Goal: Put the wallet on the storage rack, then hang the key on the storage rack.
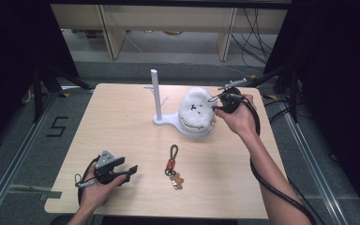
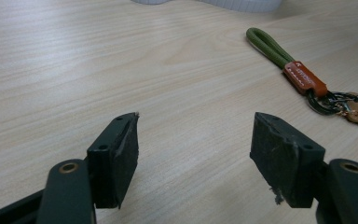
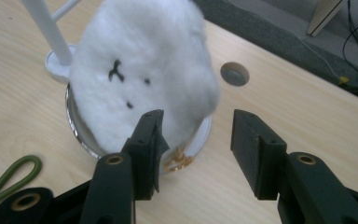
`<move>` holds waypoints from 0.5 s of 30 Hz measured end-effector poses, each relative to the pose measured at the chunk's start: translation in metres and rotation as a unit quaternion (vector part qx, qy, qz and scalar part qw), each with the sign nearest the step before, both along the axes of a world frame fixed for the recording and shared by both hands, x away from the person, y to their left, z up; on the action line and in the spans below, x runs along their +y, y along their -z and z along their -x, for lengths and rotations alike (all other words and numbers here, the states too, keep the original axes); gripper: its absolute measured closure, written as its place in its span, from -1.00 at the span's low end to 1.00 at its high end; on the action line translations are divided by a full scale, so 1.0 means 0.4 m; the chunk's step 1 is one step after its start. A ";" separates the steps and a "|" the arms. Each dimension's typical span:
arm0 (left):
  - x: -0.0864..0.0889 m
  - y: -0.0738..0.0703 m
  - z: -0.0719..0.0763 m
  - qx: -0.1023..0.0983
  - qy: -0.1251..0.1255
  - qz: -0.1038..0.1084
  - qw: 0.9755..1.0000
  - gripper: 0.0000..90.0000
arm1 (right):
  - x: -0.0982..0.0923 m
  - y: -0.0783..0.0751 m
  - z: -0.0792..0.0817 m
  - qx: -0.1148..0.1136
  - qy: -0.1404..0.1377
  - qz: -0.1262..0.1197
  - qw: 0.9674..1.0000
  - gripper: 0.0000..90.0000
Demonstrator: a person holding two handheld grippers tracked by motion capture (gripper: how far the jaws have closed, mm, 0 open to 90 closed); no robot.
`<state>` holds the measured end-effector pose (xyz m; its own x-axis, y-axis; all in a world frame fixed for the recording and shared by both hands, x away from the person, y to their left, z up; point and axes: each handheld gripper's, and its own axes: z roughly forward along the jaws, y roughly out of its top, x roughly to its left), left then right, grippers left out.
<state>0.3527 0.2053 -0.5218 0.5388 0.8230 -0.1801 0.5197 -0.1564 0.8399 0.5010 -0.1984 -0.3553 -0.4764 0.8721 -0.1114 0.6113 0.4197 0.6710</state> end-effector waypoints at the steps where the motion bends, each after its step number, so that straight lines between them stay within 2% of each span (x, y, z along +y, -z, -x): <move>1: 0.000 -0.003 0.001 0.003 -0.001 -0.003 1.000 -0.30 | -0.004 0.006 0.006 0.002 0.001 0.000 1.000 0.25; 2: -0.001 -0.003 -0.001 0.002 0.000 0.004 1.000 -0.30 | -0.008 0.011 0.013 0.009 0.001 -0.004 1.000 0.27; 4: -0.003 -0.005 -0.003 0.000 0.001 0.003 1.000 -0.30 | -0.011 0.025 0.026 0.023 0.007 -0.011 1.000 0.32; 15: -0.018 -0.022 -0.008 -0.010 0.014 0.002 1.000 -0.31 | -0.033 0.102 0.081 0.069 -0.002 0.009 0.998 0.60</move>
